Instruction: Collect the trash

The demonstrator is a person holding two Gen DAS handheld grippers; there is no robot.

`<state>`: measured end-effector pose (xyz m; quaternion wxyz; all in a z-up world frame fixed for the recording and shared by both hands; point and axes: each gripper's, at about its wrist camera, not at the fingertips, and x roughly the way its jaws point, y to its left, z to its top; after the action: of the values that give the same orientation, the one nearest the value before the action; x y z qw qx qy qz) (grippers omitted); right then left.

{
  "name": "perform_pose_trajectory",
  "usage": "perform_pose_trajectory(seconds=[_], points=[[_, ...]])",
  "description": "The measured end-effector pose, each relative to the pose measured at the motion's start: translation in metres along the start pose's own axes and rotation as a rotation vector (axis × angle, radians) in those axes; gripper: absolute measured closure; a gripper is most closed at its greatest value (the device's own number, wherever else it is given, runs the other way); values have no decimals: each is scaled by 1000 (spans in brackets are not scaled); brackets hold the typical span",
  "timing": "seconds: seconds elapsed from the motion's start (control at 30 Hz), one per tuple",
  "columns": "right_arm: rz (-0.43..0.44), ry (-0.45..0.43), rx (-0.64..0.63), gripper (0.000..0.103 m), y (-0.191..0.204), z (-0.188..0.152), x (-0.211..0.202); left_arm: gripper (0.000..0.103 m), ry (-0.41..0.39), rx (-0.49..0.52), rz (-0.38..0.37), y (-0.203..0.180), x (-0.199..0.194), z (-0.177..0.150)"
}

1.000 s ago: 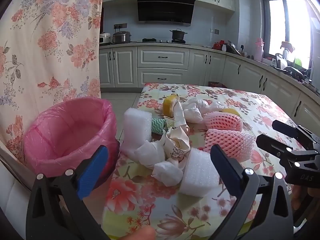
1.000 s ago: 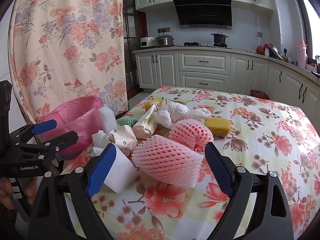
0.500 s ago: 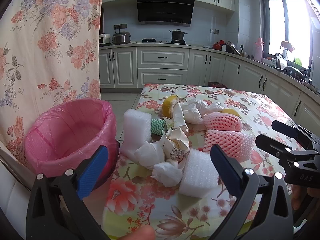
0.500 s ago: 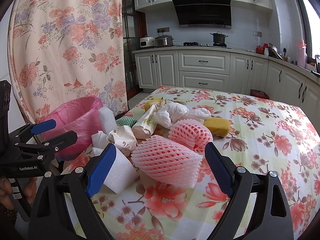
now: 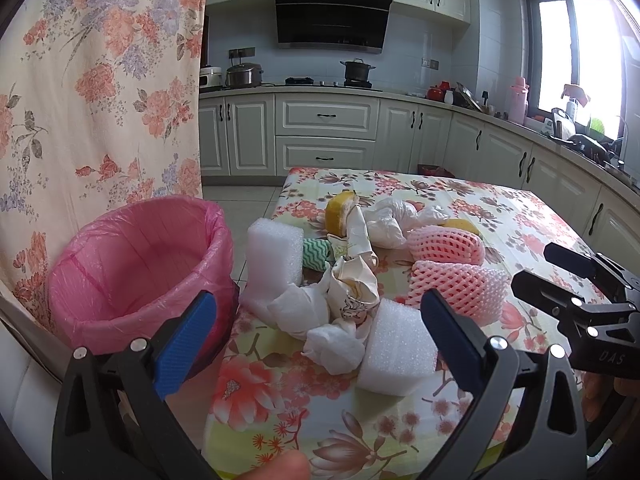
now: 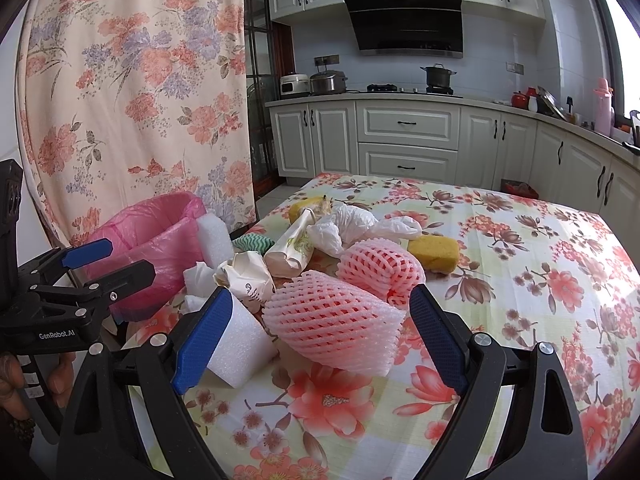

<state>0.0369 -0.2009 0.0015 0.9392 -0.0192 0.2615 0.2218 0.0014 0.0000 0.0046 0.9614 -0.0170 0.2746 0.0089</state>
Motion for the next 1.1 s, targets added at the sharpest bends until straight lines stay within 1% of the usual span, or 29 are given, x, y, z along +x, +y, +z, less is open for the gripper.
perform_pose_trajectory(seconds=[1.1], points=[[-1, 1, 2, 18, 0, -1, 0, 4, -5, -6, -6, 0, 0, -1]])
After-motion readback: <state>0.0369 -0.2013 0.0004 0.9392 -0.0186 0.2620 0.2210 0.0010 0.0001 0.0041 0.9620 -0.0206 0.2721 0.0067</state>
